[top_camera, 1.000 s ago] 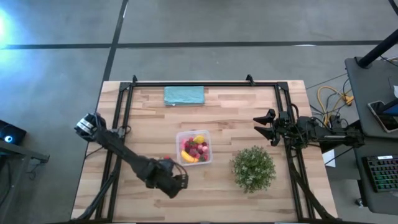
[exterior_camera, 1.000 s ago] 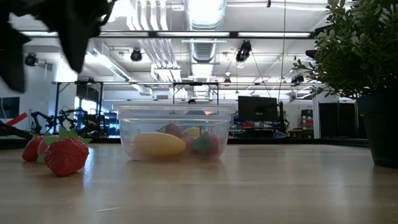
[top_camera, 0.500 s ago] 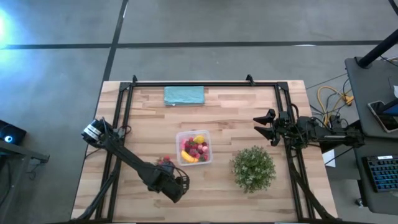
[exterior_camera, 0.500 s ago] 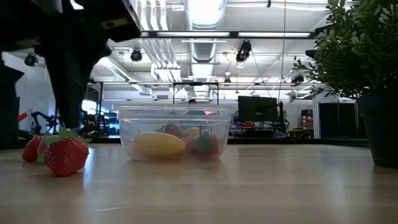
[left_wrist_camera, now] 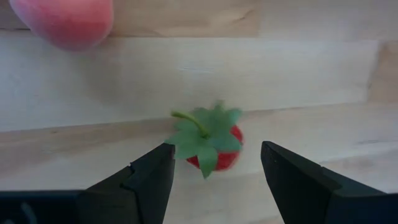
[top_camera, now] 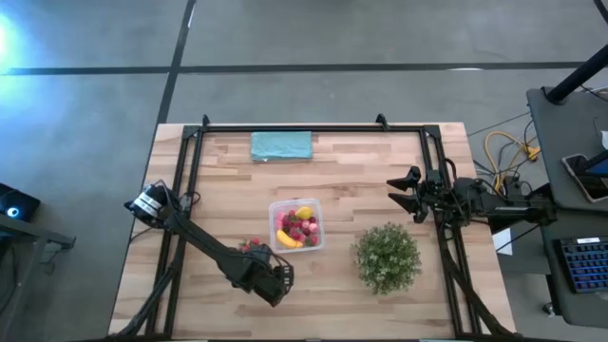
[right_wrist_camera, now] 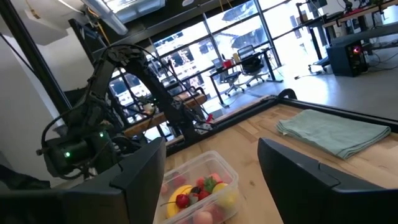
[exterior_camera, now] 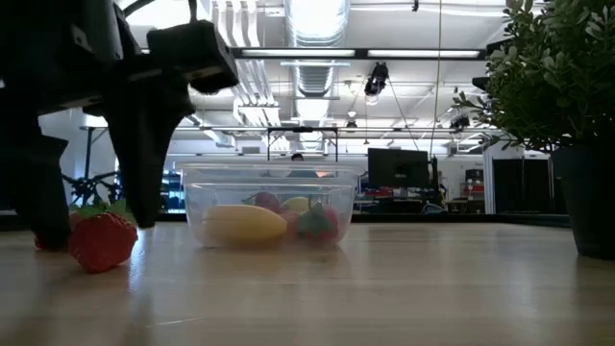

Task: Pick and placing Produce into tupperware
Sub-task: Put the red strawberry into the transparent bin

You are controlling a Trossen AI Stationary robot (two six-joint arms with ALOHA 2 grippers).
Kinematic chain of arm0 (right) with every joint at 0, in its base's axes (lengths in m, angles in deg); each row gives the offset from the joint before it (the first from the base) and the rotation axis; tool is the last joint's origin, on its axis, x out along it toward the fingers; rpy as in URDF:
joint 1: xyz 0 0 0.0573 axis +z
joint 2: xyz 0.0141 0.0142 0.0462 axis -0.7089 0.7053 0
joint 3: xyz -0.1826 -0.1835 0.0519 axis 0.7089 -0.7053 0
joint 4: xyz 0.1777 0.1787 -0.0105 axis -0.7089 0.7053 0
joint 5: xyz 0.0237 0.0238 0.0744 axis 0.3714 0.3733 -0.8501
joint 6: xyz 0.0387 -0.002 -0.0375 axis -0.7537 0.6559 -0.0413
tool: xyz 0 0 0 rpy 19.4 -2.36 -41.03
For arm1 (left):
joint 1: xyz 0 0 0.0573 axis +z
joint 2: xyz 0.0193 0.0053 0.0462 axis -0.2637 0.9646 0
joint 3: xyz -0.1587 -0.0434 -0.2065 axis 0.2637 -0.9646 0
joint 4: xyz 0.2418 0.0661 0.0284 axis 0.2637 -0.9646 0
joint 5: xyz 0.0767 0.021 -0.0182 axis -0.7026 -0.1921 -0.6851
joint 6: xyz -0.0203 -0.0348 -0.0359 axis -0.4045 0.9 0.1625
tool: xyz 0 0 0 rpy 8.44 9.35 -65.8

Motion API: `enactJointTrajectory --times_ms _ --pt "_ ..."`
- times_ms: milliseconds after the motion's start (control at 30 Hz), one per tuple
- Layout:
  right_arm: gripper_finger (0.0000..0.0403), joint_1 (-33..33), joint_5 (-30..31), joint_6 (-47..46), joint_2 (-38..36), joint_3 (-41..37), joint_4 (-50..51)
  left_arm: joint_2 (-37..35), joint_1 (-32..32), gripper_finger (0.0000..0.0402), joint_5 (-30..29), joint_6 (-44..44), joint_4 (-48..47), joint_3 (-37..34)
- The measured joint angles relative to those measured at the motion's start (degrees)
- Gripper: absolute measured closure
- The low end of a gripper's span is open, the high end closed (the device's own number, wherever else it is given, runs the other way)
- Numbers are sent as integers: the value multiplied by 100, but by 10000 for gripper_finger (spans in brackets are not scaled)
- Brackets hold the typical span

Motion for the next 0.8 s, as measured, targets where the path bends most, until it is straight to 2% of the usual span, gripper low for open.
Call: enactJointTrajectory --times_ms 300,633,800 --pt "149 0 0 1 1 0 0 190 9 183 15 -7 47 -3" --pt "156 0 0 0 0 0 0 181 9 270 -13 -92 46 -1" --pt "151 0 0 0 0 0 2 31 9 279 -186 -458 -9 106"
